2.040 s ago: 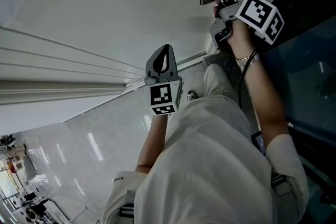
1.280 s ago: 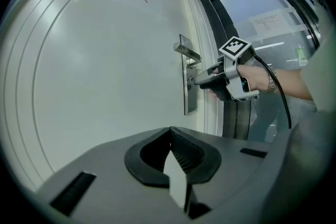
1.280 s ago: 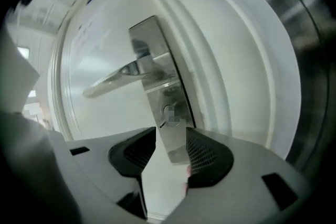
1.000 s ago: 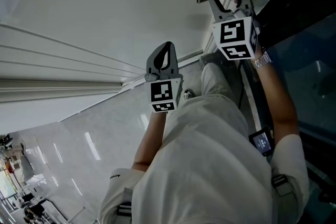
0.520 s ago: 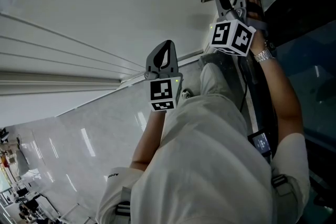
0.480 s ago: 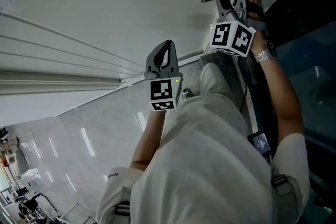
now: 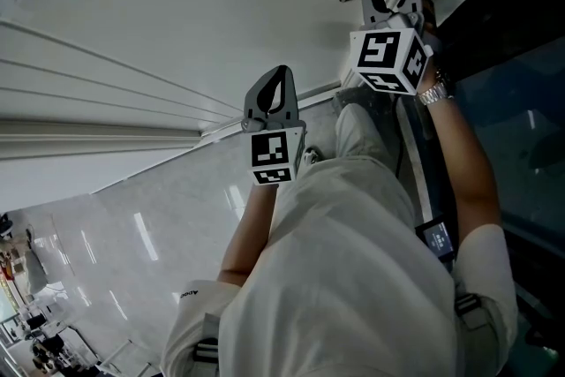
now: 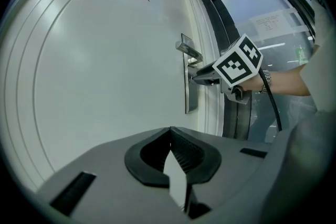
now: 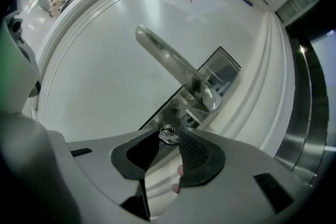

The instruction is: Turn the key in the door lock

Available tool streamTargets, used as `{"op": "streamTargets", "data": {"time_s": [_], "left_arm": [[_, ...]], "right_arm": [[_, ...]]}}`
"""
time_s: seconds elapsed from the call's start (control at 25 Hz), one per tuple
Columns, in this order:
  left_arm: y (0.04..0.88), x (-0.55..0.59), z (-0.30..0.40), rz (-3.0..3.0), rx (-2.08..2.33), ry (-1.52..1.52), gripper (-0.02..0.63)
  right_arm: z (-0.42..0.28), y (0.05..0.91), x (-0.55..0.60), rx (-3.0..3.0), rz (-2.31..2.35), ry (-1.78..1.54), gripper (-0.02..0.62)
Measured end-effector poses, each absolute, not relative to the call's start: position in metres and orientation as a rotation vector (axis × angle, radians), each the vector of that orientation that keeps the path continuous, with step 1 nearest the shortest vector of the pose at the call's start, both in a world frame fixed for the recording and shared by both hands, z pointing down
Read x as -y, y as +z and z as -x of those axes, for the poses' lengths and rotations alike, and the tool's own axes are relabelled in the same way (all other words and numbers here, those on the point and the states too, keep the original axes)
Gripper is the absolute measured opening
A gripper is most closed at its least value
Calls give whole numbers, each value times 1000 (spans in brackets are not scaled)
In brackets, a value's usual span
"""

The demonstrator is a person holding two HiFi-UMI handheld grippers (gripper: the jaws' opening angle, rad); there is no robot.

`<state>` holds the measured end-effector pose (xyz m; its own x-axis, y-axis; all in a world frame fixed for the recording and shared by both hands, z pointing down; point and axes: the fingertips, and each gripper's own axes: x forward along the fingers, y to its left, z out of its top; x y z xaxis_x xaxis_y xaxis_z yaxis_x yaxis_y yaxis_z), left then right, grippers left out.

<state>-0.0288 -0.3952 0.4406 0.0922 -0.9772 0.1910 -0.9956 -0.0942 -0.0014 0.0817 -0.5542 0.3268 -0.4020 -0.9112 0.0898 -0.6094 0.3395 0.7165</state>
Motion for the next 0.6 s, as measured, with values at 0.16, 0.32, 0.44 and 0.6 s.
{"op": "streamTargets", "data": {"time_s": [0.16,0.32,0.44,0.6], "left_arm": [[441,394,31,-2218,2025,213,8],[440,394,35,-2210,2033,210,8],[440,392,38,-2201,2040,207,8],[441,390,42,-2190,2047,209,8]], "right_arm": [[-83,325,554,2199,-1365,-715,114],[-83,325,554,2256,-1379,-630,114],[-84,323,555,2336,-1409,-514,114],[-84,321,554,2347,-1434,-500,114]]}}
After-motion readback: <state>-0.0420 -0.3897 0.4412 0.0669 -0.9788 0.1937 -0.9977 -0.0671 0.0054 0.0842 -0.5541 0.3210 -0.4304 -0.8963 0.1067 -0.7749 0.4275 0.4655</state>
